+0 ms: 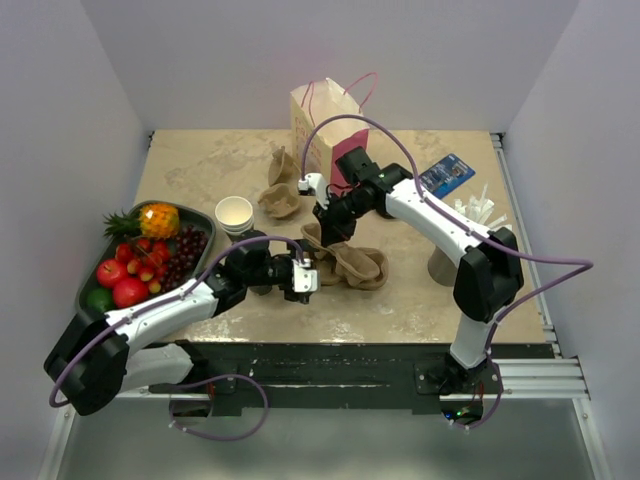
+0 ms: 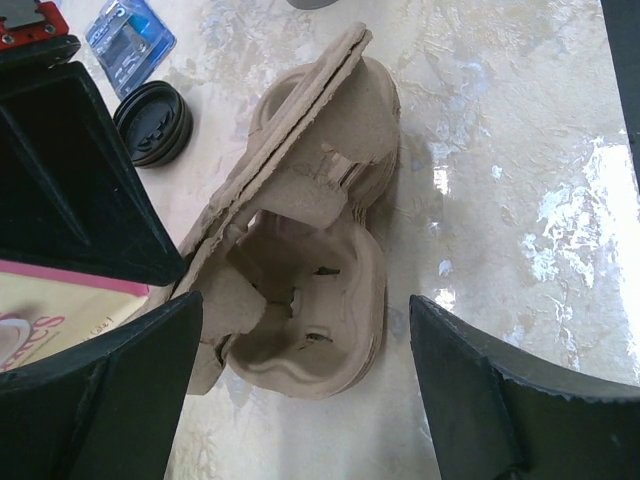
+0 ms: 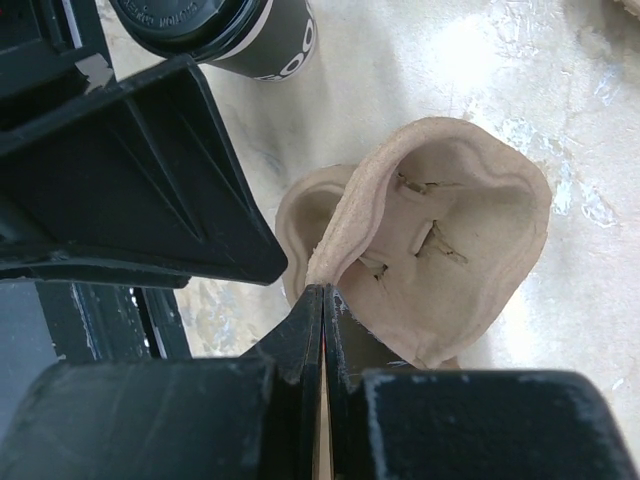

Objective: Pack the takeout coffee

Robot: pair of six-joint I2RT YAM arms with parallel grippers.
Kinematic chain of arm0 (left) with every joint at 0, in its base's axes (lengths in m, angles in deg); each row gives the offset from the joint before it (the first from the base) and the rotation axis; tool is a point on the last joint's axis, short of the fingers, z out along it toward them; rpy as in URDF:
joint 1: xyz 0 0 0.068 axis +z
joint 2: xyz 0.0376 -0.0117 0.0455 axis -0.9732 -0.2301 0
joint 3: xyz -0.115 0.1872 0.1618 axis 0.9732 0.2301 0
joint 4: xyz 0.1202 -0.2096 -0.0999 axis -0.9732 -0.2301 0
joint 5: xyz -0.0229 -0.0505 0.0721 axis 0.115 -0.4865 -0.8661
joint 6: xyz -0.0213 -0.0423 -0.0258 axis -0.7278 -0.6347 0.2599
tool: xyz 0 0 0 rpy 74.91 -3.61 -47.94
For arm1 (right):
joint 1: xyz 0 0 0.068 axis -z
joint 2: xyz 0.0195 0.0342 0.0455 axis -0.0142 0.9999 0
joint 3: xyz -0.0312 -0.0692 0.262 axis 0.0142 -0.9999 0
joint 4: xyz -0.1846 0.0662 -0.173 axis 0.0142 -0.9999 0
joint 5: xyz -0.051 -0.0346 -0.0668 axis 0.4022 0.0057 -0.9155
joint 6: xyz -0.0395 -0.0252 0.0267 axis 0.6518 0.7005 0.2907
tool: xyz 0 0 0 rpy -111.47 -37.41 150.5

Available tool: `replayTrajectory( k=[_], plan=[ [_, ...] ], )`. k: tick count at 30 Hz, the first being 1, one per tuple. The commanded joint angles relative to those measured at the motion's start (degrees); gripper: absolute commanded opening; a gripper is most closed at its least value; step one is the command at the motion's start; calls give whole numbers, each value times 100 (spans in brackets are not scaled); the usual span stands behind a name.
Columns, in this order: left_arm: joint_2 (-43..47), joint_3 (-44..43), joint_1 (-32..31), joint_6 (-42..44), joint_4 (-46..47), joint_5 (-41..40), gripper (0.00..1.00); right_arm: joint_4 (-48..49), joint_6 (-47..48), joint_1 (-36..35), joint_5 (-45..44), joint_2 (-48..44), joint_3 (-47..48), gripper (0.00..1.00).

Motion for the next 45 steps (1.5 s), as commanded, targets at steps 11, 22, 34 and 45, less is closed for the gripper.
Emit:
replayTrajectory(
  k=[11,22,34,45],
  plan=[
    [-41,-157,-34,129,596,178,88,-8,-86,68,243,192,355,0],
    [-357,-139,-42,155,896,-42,89,-17,-130,68,279,184,408,0],
    [-682,-25,-42,234,756,-200,88,-60,-87,129,182,140,496,0],
    [-613,213,-34,-1118,755,-42,84,-60,-25,191,-29,69,514,0]
  ],
)
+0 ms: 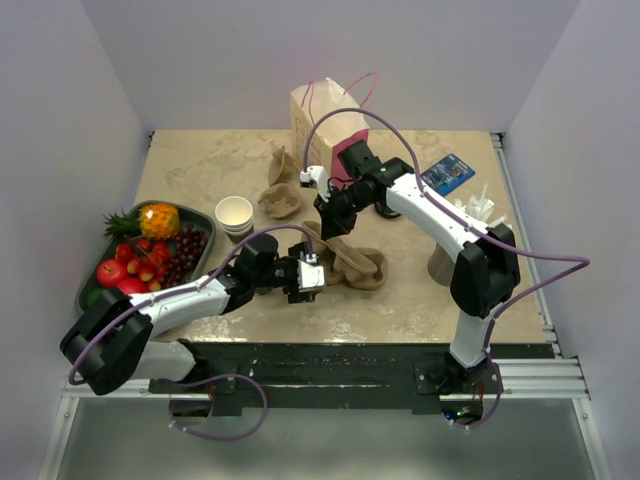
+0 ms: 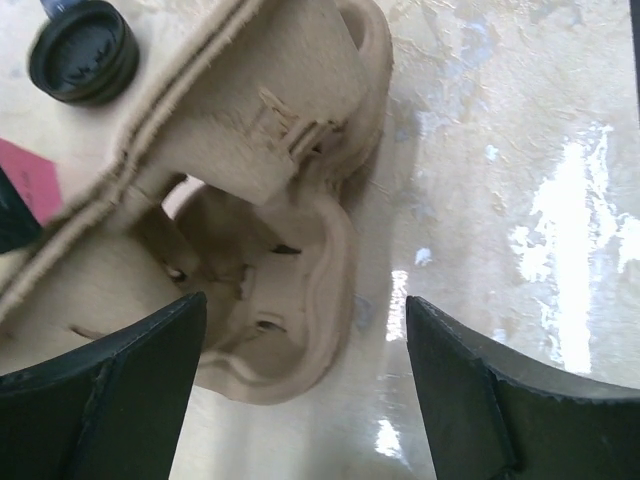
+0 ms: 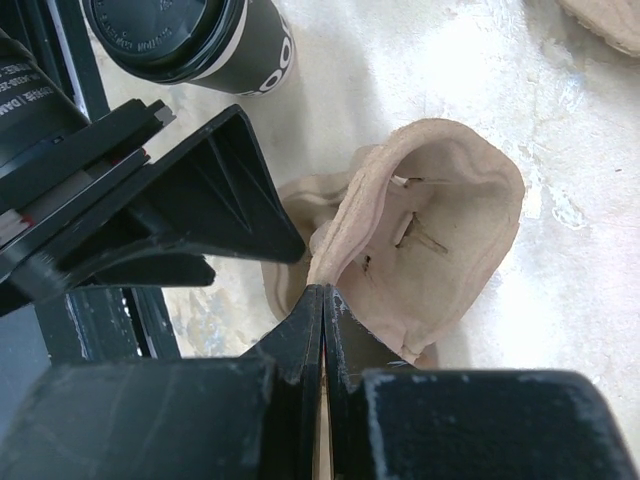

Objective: Pack the takeout coffee

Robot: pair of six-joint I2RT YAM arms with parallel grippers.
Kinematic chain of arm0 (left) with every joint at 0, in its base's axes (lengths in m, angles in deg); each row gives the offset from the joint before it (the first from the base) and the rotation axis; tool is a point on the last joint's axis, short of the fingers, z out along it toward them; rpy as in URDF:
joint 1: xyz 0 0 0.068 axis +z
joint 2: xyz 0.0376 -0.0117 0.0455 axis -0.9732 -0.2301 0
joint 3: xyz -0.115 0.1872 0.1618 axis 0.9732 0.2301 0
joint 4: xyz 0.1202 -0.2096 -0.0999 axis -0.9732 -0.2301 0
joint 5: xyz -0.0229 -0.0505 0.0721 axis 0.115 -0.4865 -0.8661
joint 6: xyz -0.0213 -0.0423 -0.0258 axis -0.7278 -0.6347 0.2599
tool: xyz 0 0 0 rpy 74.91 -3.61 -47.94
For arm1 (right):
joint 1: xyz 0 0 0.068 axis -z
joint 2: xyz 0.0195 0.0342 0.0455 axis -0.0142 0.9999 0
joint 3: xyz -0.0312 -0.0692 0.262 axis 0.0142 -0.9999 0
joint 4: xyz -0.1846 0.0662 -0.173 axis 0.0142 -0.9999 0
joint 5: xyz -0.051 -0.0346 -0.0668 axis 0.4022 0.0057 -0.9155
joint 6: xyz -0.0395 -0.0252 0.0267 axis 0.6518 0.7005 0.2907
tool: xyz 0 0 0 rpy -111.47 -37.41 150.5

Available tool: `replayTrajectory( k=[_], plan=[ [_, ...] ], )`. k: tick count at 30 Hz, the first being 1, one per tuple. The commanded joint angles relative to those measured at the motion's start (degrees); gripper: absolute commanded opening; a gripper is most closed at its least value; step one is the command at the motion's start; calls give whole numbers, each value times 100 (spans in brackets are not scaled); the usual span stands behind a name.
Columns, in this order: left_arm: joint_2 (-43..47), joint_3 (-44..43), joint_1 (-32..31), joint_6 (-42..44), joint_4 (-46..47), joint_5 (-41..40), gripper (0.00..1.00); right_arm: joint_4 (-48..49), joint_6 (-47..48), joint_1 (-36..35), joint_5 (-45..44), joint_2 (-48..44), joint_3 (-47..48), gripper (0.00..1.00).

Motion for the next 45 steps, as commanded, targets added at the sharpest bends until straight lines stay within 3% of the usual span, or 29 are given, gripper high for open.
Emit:
replayTrajectory(
  k=[1,13,45],
  plan=[
    [221,75,6,-649,246,240,84,-21,19,38,-99,-132,195,0],
    [195,-206,-47,-641,1125,469,92,-4,-7,47,-108,-79,247,0],
    [-614,-602,-258,-193,1197,205,94,120,-166,38,-81,-105,221,0]
  ],
)
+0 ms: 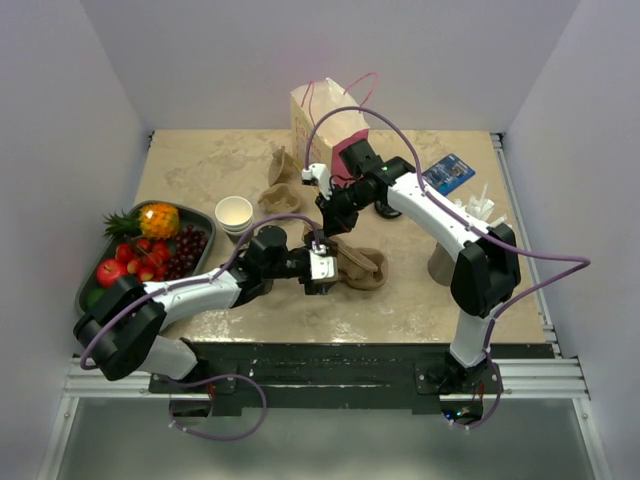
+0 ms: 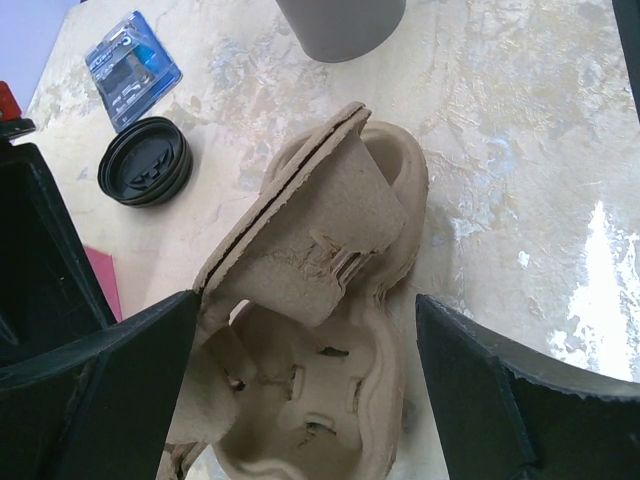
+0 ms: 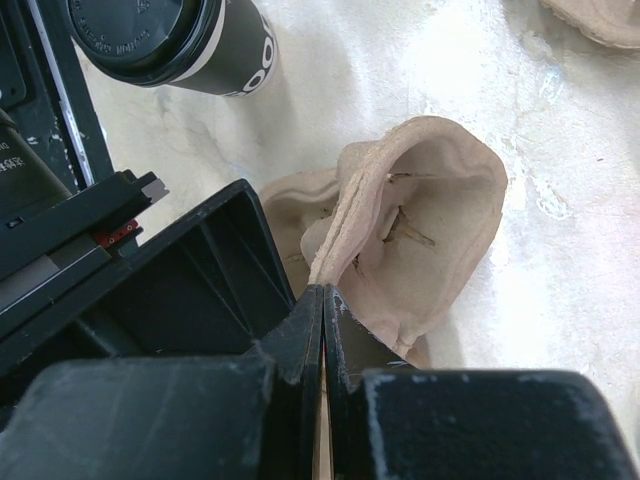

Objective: Pack the takeout coffee

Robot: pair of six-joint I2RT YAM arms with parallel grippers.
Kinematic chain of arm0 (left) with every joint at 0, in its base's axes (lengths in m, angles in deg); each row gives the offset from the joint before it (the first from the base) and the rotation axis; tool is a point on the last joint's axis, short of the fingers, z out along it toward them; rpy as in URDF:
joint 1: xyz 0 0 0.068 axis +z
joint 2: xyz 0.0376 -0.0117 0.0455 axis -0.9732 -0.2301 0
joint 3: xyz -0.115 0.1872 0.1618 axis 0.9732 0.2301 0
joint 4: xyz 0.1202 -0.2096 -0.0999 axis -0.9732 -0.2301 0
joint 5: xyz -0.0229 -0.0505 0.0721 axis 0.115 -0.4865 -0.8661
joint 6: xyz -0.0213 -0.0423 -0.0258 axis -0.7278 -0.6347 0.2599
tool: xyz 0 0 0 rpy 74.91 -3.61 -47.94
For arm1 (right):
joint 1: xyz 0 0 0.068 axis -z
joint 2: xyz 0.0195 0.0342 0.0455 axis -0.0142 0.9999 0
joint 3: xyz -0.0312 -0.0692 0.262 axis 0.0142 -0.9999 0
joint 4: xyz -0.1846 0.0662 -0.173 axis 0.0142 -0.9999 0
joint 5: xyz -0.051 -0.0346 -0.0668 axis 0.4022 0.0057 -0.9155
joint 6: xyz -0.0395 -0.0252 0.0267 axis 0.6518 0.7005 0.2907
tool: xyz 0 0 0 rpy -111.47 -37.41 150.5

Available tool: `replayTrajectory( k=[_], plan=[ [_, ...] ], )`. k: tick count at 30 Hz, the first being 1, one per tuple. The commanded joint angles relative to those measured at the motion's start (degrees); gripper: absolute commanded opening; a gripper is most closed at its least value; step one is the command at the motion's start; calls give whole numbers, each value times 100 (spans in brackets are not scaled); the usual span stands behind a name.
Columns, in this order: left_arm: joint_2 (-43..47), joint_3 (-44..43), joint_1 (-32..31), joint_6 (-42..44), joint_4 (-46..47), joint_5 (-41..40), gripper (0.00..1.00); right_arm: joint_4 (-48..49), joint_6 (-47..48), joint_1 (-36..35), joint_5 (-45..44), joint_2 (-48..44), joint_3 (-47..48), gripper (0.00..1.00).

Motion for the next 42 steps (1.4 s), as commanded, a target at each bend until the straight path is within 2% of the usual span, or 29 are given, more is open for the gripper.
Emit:
replayTrajectory(
  k=[1,12,21,22,23,24,26,27,30,35,42],
  plan=[
    [-74,-174,-31,266,116,-18,94,76,-81,14,37,-114,208,0],
    [295,195,-39,144,-850,-211,88,93,-45,199,-69,61,454,0],
    [383,503,-22,117,-711,-229,87,-56,95,234,-139,1,533,0],
    [383,521,-22,117,-684,-220,87,-65,52,286,-165,-44,524,4],
    [392,521,-22,117,-675,-211,87,-108,34,313,-174,-96,481,12],
    [392,530,-22,117,-658,-211,88,-196,69,330,-139,-192,463,26],
    [392,530,-22,108,-631,-211,88,-546,236,330,62,-290,419,37],
    [400,530,-22,108,-614,-220,88,-653,236,322,167,-342,393,46],
    [418,521,-22,117,-587,-246,88,-900,307,322,458,-650,86,55],
    [401,495,-22,100,-579,-246,88,-873,25,330,520,-949,-556,59],
    [374,451,-22,126,-614,-246,88,-970,-115,322,941,-809,-557,60]
  ],
)
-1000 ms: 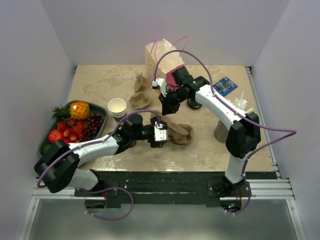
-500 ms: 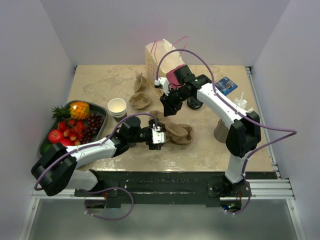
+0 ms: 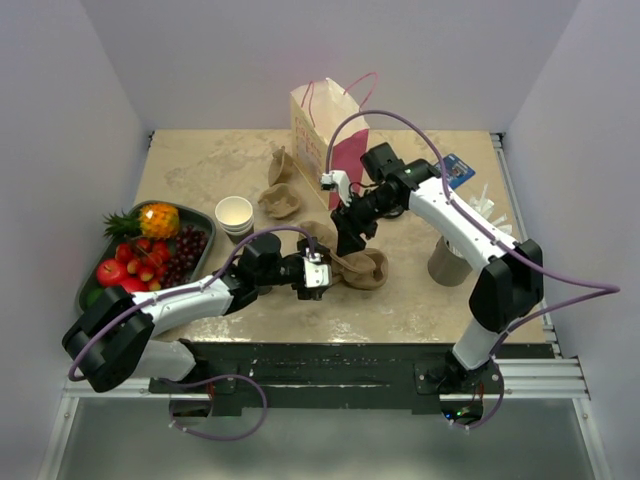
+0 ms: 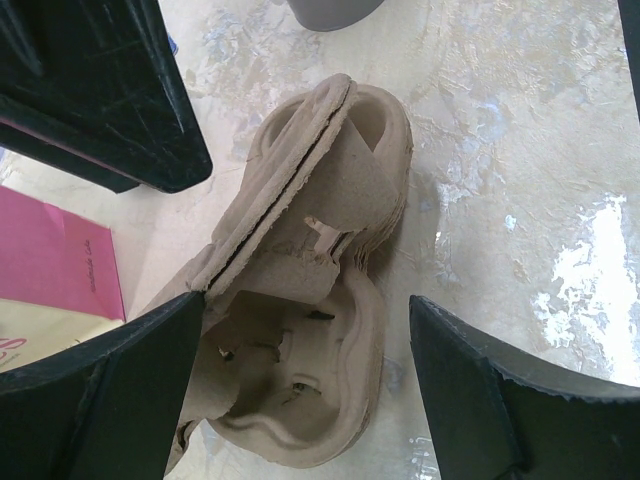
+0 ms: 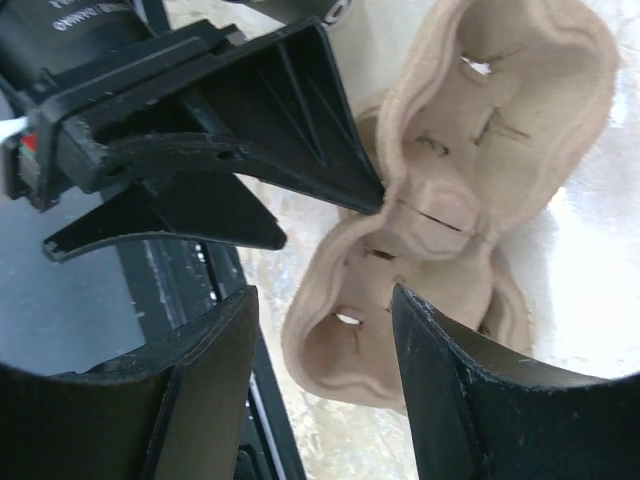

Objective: Pack the takeout coffee

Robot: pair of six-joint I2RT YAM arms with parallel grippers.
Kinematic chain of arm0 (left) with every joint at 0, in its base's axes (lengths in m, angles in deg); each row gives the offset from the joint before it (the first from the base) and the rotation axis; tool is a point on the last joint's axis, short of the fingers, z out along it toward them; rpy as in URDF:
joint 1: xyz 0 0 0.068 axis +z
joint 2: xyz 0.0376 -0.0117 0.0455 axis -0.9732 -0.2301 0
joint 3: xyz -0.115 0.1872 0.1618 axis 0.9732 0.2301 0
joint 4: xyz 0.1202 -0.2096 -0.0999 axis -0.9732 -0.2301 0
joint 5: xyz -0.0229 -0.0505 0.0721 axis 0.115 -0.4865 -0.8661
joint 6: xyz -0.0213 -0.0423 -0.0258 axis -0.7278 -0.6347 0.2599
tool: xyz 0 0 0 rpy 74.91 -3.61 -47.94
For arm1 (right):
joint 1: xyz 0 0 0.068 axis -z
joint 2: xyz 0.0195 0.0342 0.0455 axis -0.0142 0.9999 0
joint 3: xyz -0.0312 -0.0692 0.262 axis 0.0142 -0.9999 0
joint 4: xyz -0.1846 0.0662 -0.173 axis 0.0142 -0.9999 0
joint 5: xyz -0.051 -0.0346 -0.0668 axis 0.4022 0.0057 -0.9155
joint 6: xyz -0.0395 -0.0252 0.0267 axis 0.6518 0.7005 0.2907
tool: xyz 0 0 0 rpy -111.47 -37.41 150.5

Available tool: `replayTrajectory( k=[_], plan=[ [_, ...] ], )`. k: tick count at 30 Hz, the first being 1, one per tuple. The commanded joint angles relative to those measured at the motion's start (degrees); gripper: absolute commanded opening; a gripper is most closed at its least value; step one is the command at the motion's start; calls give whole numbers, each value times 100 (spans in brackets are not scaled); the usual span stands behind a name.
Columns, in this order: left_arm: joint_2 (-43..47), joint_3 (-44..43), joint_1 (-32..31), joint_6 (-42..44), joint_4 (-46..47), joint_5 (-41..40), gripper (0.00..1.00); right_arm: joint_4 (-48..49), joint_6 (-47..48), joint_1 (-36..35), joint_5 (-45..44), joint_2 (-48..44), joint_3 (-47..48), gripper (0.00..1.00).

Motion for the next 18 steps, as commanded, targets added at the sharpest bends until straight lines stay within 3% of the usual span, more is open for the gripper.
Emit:
replayTrajectory(
  k=[1,18],
  plan=[
    [-76,90,-15,-71,-308,-43,88,-109,-238,0,483,35,-67,59],
    [-111,55,-15,-106,-273,-105,88,-3,-537,0,536,545,-15,36]
  ],
)
